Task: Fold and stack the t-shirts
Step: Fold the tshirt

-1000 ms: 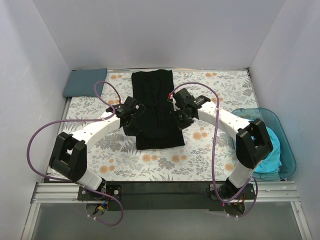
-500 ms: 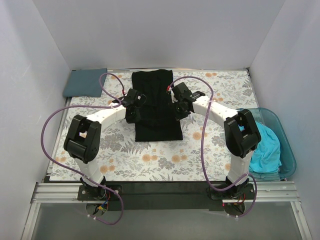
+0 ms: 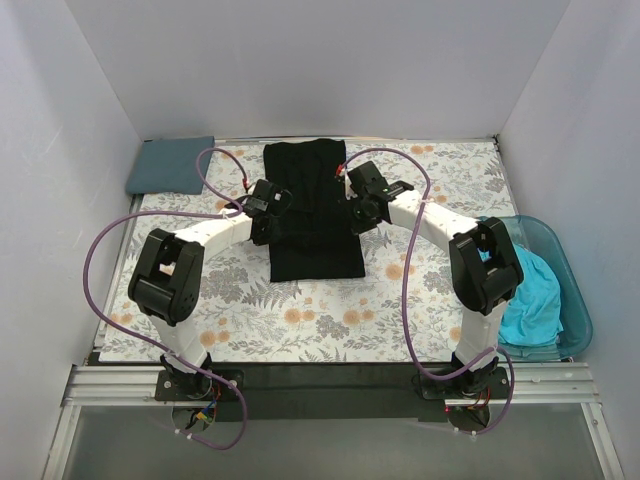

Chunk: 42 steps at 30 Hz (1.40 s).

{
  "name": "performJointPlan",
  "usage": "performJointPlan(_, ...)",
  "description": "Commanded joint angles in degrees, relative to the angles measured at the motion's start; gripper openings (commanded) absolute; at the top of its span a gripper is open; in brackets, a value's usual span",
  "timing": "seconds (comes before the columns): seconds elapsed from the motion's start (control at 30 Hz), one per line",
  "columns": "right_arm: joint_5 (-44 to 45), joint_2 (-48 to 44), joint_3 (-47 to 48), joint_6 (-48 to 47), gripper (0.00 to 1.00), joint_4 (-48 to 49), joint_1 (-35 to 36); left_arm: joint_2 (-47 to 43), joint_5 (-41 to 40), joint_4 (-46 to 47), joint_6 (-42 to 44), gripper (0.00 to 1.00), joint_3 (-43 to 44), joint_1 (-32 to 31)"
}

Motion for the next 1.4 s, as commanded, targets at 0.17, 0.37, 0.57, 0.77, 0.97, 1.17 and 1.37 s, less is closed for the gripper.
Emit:
performJointPlan(0.17,0.24,1.33,-0.35,-0.90,0.01,3.82,-0.41,-1.78,-4.14,1.77,-1.87,0.00,-2.56,1.31)
performJointPlan(0.37,0.85,1.86,-0.08,-0.72,0.01,4.26,-0.58,-2.92,-4.84,2.29,-1.44,0.00,-1.77,1.40)
performJointPlan(0.57,1.91,1.15,-0.26,-0.63,0.01,4.78,-0.58,-2.48,-4.84,2.29,-0.64,0.00,-0.28,1.49)
performJointPlan(0.77,2.52,0.54,-0.35,-0.72,0.01,5.58,-0.84,-3.45,-5.81,3.17,-0.03,0.00,0.07,1.48)
performJointPlan(0.97,2.61,1.76,-0.26,-0.72,0.01,6.02,-1.11,-2.74,-6.34,3.87,0.59,0.00,0.60,1.66)
performJointPlan(1.17,2.44,3.69,-0.26,-0.81,0.01,7.07,-1.55,0.42,-6.78,5.10,1.03,0.00,0.69,1.75)
performJointPlan(1.37,2.35,5.81,-0.17,-1.16,0.01,7.77,-1.46,3.23,-6.95,5.63,0.68,0.00,0.52,1.84)
